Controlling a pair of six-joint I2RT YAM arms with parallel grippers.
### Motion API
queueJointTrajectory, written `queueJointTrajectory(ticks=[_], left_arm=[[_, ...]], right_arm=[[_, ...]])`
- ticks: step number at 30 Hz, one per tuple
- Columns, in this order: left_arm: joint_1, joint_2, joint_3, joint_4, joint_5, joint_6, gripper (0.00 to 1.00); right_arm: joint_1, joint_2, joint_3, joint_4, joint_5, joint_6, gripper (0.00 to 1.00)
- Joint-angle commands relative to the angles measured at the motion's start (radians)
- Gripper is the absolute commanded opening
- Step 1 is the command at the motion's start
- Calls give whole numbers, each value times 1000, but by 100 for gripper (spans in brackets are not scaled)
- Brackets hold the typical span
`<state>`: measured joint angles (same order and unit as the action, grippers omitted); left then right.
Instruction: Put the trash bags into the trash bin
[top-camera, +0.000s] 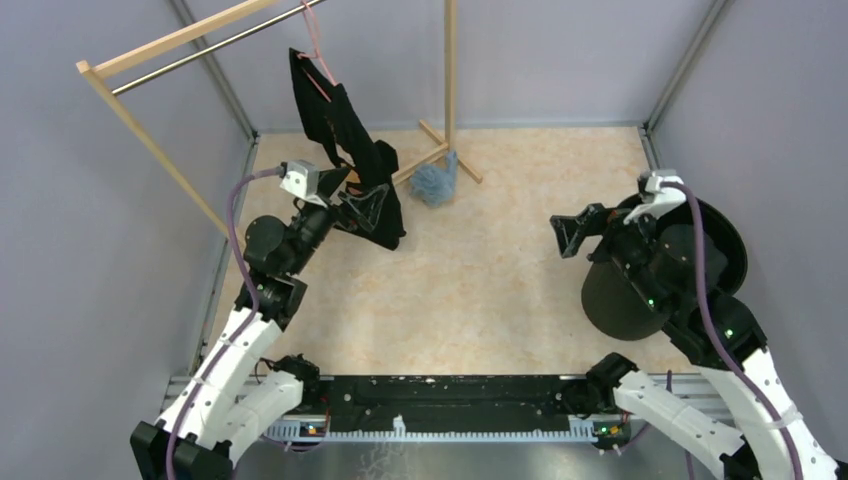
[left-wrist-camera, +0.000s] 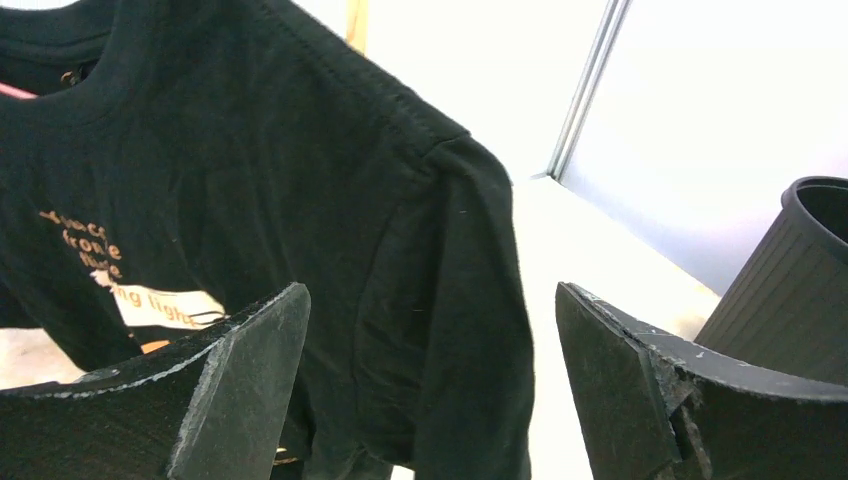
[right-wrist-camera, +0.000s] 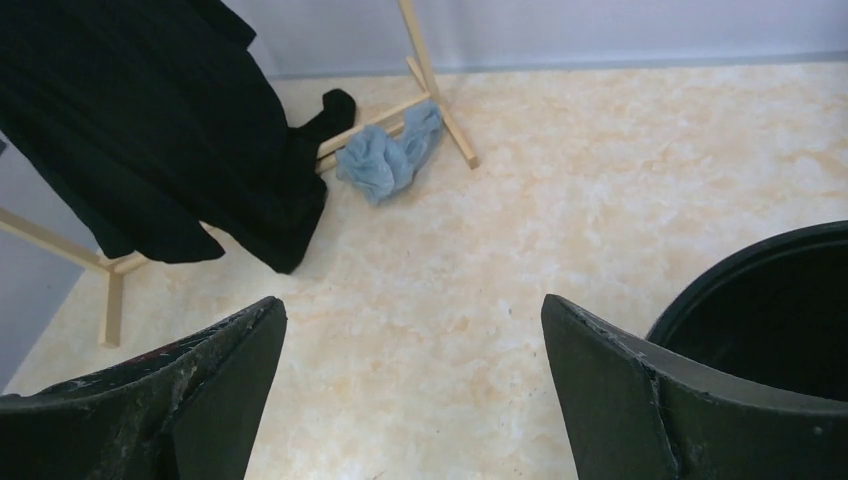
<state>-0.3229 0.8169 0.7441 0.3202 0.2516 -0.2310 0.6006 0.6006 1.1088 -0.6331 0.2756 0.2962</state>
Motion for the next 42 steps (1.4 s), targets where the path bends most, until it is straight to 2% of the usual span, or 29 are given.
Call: queueJointTrajectory(ticks=[1,7,10,12,16,19,22,26,29,34,38,42], left_arm=[[-80,-32,42,35,-109,90,98],[-116,26,212,10,-203,106,98],[-117,68,312,-29,-269,149,98],[-117,63,288,4,-321,158,98],[-116,26,169,96,-329,203,98],[-99,-5,142,86,-294,205,98],[-100,-62,127,65,-274,218,98],[-117,-115,72,105,-363,285,98],[-122,-105,69,99,-429,303,98],[-122,-110,92,74,-376,264,98],[-122,-117,108,57,-340,251,98],[-121,-97,98,64,-368,265,98]], right_arm=[[-5,102,42,6,-32,40,99],[3,283,40,125,-238,35,99],[61,354,-4,256,-219,39,99],[116,424,6,302,-171,31,99],[198,600,30,403,-44,12,99],[202,712,7,560,68,22,99],[202,843,-2,734,276,87,99],[188,1044,77,816,474,178,99],[151,1182,153,881,436,181,99],[124,1408,343,870,358,112,99],[95,1495,415,866,259,144,99],[85,1581,490,856,194,146,97]])
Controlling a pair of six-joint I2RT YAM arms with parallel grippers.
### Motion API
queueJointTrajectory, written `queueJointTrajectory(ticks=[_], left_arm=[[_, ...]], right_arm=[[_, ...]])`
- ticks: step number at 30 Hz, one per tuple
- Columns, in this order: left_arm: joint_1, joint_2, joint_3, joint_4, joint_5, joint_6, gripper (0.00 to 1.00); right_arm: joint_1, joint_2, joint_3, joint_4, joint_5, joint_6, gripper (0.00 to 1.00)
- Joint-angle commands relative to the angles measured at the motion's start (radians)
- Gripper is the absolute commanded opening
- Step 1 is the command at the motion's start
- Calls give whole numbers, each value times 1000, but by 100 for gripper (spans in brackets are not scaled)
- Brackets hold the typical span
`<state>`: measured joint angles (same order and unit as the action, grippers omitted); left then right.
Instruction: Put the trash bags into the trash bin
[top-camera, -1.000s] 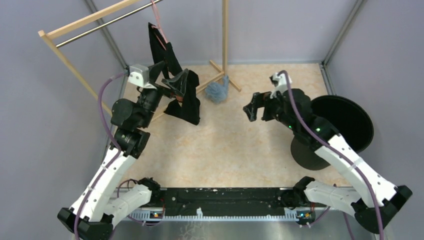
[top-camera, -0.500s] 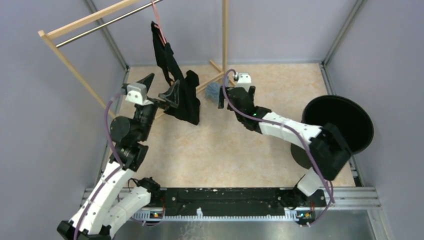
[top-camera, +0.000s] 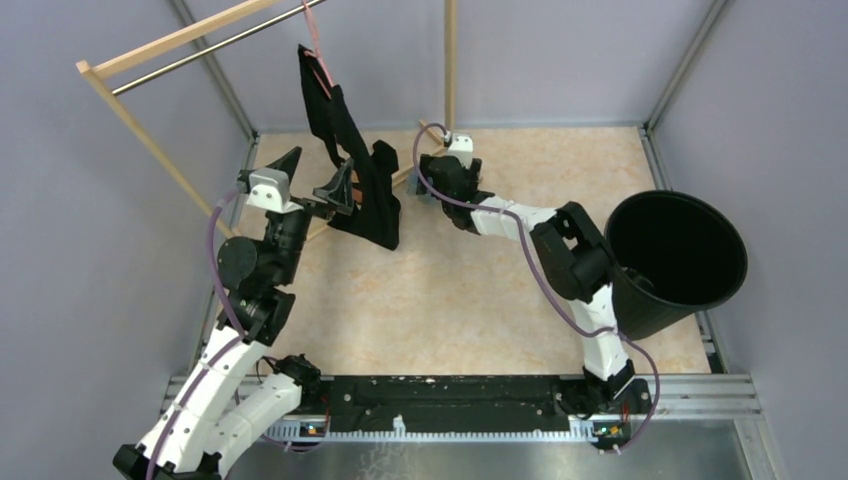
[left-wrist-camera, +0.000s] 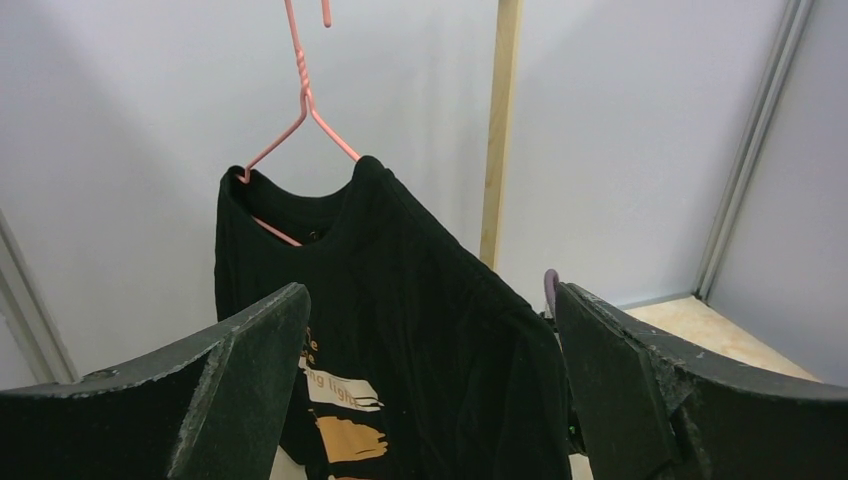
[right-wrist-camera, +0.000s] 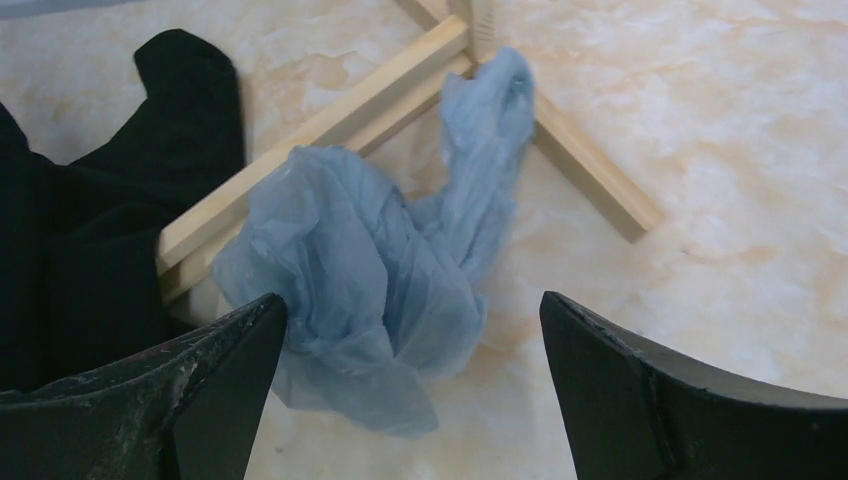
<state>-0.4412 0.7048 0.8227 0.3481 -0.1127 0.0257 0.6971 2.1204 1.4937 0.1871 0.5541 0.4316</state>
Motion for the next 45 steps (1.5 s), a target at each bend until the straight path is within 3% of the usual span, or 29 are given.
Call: queueJointTrajectory(ticks=[1,4,7,8,12,15,17,20,22,25,28,31,34,38,42,45], left_arm=[[-4,24,21,35,-7,11,98],[-4,35,28,25,4,3,98],[-3,37,23,30,5,-13,98],[-3,38,25,27,5,-21,98],[-2,33,15,29,13,-72,98],[-5,46,12,26,-14,-102,98],[-5,55,48,-57,-65,-180,98],[-5,35,154,-475,-93,-435,98],[-5,-25,137,-625,-28,-537,98],[-3,-181,5,-683,72,-609,98],[-3,-326,-88,-783,173,-705,98],[-3,-366,-144,-867,336,-774,98],[-3,-361,-241,-845,525,-828,98],[-10,-307,-401,-726,692,-910,98],[-76,-329,-464,-682,558,-940,98],[-114,-300,-489,-616,529,-971,98]], right_arm=[[-14,81,140,4,-106,5,93],[-17,101,197,-51,-181,-30,74],[-17,68,130,19,-234,-55,36],[-17,55,109,36,-252,-63,29],[-3,-50,36,-7,-368,-81,18],[30,-212,-195,78,-456,-65,16],[53,-328,-314,100,-505,-36,15],[116,-502,-457,56,-600,-26,14],[194,-622,-571,35,-615,-39,14],[317,-781,-756,61,-567,-20,14],[365,-870,-894,123,-568,58,14],[376,-919,-947,159,-609,88,14],[391,-942,-956,147,-599,88,16],[392,-926,-969,134,-568,107,27],[392,-919,-980,170,-637,144,57],[392,-973,-995,137,-592,160,73]])
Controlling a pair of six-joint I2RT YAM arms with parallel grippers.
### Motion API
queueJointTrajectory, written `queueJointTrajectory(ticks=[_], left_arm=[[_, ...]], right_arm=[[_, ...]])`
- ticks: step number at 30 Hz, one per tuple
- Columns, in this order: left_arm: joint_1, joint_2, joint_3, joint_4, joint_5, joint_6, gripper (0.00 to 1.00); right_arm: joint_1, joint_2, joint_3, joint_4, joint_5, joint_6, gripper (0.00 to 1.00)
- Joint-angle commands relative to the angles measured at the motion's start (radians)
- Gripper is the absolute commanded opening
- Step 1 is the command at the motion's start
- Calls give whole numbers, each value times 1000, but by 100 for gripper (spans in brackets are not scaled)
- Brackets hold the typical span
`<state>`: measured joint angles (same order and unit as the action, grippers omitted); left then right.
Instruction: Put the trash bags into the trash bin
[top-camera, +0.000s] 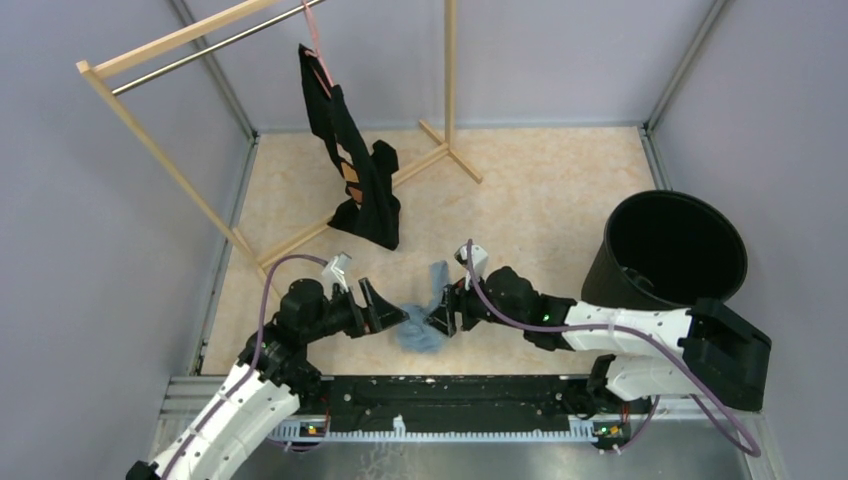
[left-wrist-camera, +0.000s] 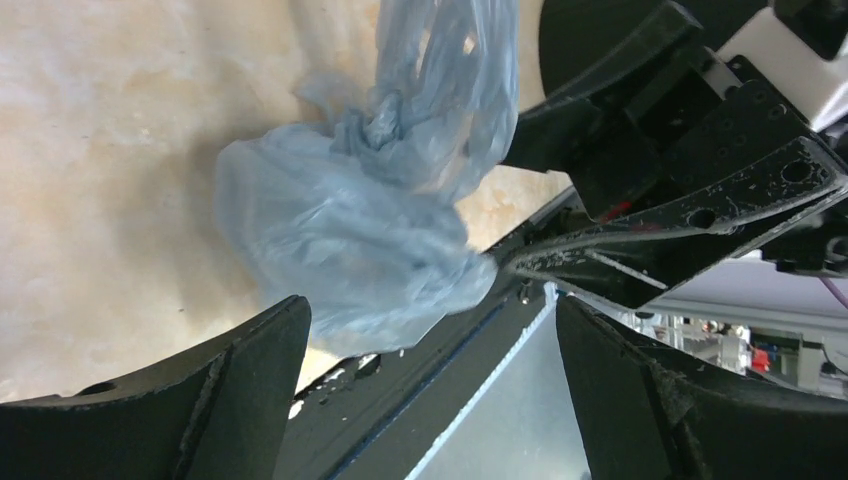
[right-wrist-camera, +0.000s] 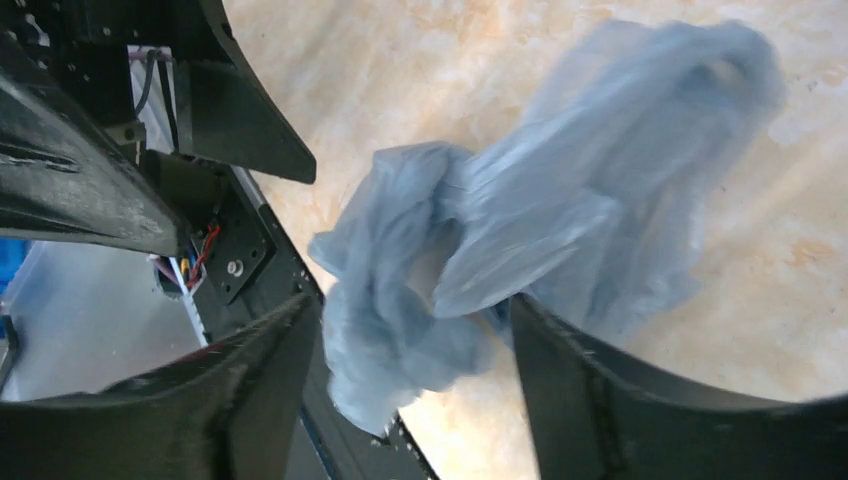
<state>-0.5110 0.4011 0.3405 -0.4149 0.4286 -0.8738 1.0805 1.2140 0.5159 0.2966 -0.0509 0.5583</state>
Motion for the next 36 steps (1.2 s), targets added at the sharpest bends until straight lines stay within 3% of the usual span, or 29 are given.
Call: queueJointTrajectory(ticks=[1,9,13,17,20,24,26,33,36], left_arm=[[-58,29,-9,161,-22,-74,98],[-214,213,12,157,-216,-39,95],[-265,283,-6,177,-266,-70,90],[-303,358,-28,215,-298,-81,76],[-313,399,-14,219,-300,-83,65],[-316,408,18,191,-341,-45,52],[-316,402,36,158,-381,-19,41],[-317,392,76,112,-478,36,18],[-316,375,133,33,-522,63,12]], right_arm=[[9,-92,-14,-7,39,29,77],[-15,-261,30,-241,275,-27,98],[-87,-222,38,-240,167,0,98],[-88,-80,72,-209,153,27,95],[-88,29,103,-203,168,26,85],[-88,23,111,-271,245,-4,40],[-88,-62,75,-291,288,-21,27],[-88,-385,-27,-443,389,-97,0],[-89,-461,-16,-535,449,-95,0]])
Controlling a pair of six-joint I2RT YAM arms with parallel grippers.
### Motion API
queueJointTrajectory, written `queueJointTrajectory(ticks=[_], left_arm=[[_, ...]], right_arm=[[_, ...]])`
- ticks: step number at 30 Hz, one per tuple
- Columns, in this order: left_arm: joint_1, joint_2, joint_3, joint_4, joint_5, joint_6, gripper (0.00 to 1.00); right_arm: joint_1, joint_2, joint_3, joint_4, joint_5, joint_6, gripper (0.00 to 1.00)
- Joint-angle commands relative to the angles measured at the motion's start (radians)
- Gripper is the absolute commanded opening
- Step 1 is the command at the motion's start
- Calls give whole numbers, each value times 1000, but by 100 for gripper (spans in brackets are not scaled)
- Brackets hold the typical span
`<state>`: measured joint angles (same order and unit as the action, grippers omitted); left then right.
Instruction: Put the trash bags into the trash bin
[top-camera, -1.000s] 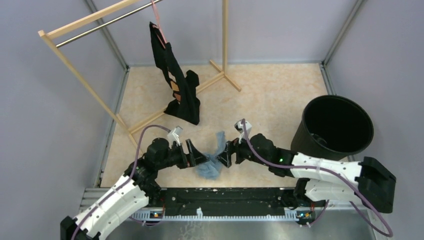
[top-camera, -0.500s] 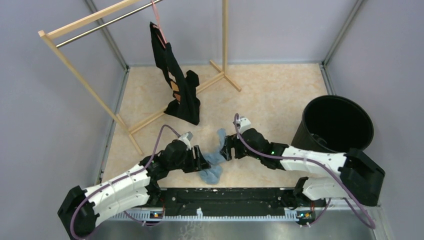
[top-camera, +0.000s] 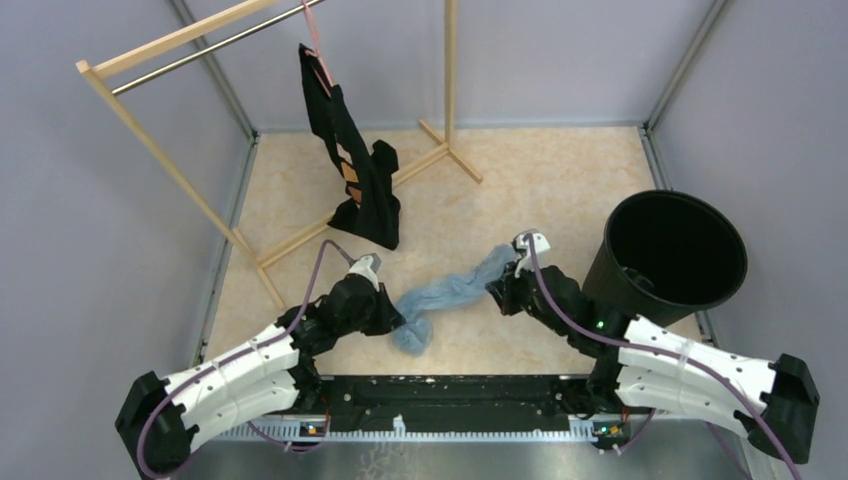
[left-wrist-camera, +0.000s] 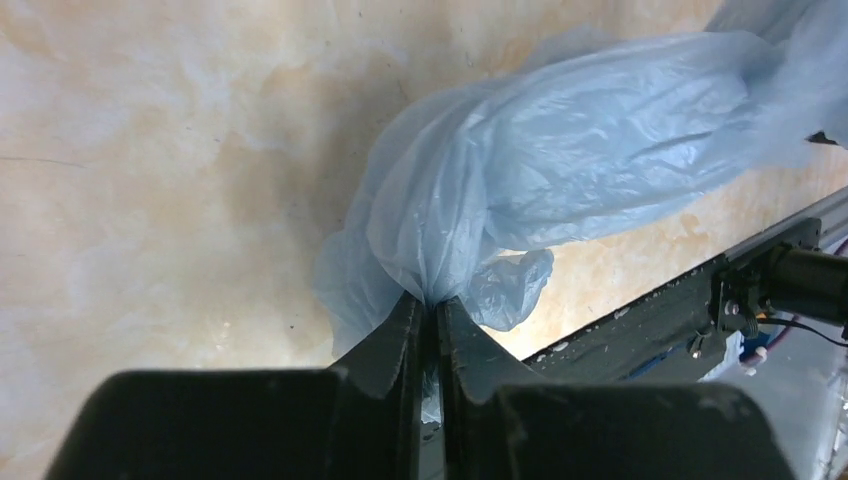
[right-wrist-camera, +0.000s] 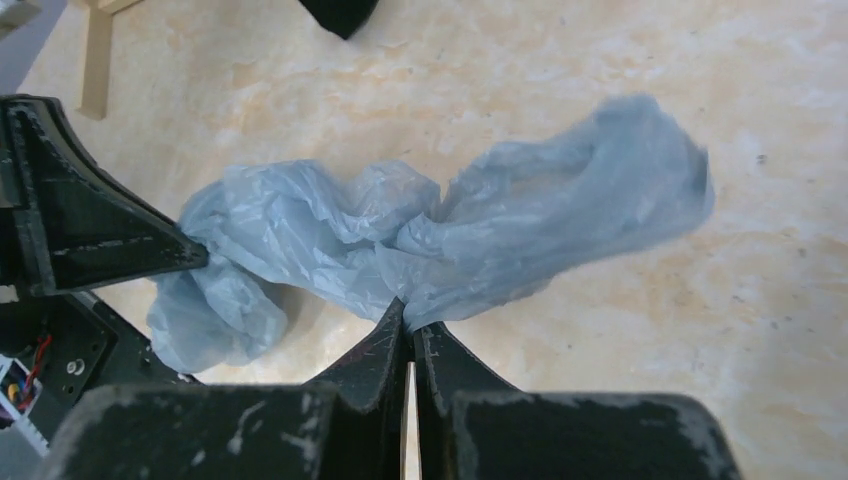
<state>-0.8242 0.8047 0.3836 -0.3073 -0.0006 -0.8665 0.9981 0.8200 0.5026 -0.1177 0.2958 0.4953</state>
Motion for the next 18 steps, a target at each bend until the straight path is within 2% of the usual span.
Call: queueJointTrajectory(ticks=[1,5,10,13,14,15,17,18], left_arm=[[-3,-38,113,-98,-104,74,12],[-3,-66,199,-134,-91,149,8],[-3,-100,306,-62,56,239,8],[-3,-125,370,-50,52,314,8],[-3,-135,383,-57,21,339,14],[-3,-140,387,-70,-72,348,28],[-2,-129,403,-167,-220,290,69],[-1,-111,412,-226,-258,259,79]], right_arm=[[-6,-89,5,-144,112,-34,0],[-7,-177,27,-154,94,-40,0],[-7,-208,48,5,27,-102,0],[-7,-168,101,100,-57,-143,0],[-7,-153,109,129,-91,-153,0],[-7,-142,111,165,-142,-158,0],[-7,-124,94,212,-191,-158,0],[-7,-117,76,230,-204,-155,0]])
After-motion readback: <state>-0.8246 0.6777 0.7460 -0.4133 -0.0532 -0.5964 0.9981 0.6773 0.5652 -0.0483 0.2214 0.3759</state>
